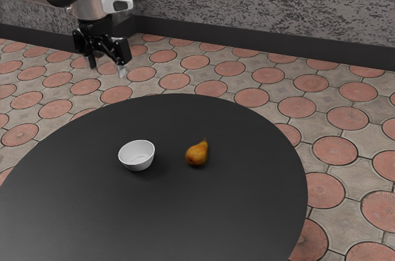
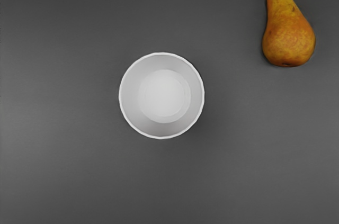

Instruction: Place the pear in the bowl.

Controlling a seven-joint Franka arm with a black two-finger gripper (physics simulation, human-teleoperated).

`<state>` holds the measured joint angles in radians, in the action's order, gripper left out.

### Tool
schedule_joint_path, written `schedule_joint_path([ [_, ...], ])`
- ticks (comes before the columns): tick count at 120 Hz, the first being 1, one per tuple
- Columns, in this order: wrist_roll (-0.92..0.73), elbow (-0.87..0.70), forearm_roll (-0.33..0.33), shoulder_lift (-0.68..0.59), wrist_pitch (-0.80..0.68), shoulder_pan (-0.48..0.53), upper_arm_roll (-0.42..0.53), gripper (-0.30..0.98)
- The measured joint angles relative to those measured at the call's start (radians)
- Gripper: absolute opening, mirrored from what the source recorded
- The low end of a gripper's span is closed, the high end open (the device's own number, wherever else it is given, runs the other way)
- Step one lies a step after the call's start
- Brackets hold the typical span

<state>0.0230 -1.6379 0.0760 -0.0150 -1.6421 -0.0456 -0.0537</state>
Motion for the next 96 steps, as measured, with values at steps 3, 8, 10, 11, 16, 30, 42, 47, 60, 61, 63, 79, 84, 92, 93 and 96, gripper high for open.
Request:
schedule_joint_path([
  [3, -0.002, 0.000, -0.001, 0.001, -0.008, 0.005, 0.001, 0.69],
  [8, -0.005, 0.005, -0.001, 0.013, -0.019, 0.013, 0.003, 0.69],
  [10, -0.006, 0.013, -0.001, 0.027, -0.023, 0.017, 0.004, 0.69],
  [11, -0.006, 0.017, -0.002, 0.035, -0.025, 0.018, 0.004, 0.69],
  [16, -0.009, 0.040, -0.009, 0.088, -0.034, 0.024, 0.005, 0.69],
  [30, -0.016, 0.073, -0.049, 0.222, -0.090, -0.053, 0.005, 0.69],
  [42, -0.021, 0.073, -0.128, 0.313, -0.144, -0.061, 0.000, 0.69],
  [47, -0.019, 0.072, -0.159, 0.347, -0.167, -0.059, -0.001, 0.69],
  [60, 0.023, 0.078, -0.212, 0.420, -0.212, -0.060, 0.001, 0.69],
  [61, 0.026, 0.079, -0.215, 0.428, -0.215, -0.060, 0.001, 0.69],
  [63, 0.033, 0.081, -0.220, 0.442, -0.222, -0.060, 0.002, 0.69],
  [79, 0.084, 0.123, -0.243, 0.540, -0.276, -0.062, 0.018, 0.69],
  [84, 0.100, 0.128, -0.246, 0.556, -0.288, -0.061, 0.025, 0.69],
  [92, 0.126, 0.131, -0.256, 0.581, -0.306, -0.061, 0.029, 0.69],
  [93, 0.129, 0.131, -0.257, 0.584, -0.308, -0.061, 0.030, 0.69],
  [96, 0.138, 0.132, -0.260, 0.591, -0.314, -0.062, 0.032, 0.69],
])
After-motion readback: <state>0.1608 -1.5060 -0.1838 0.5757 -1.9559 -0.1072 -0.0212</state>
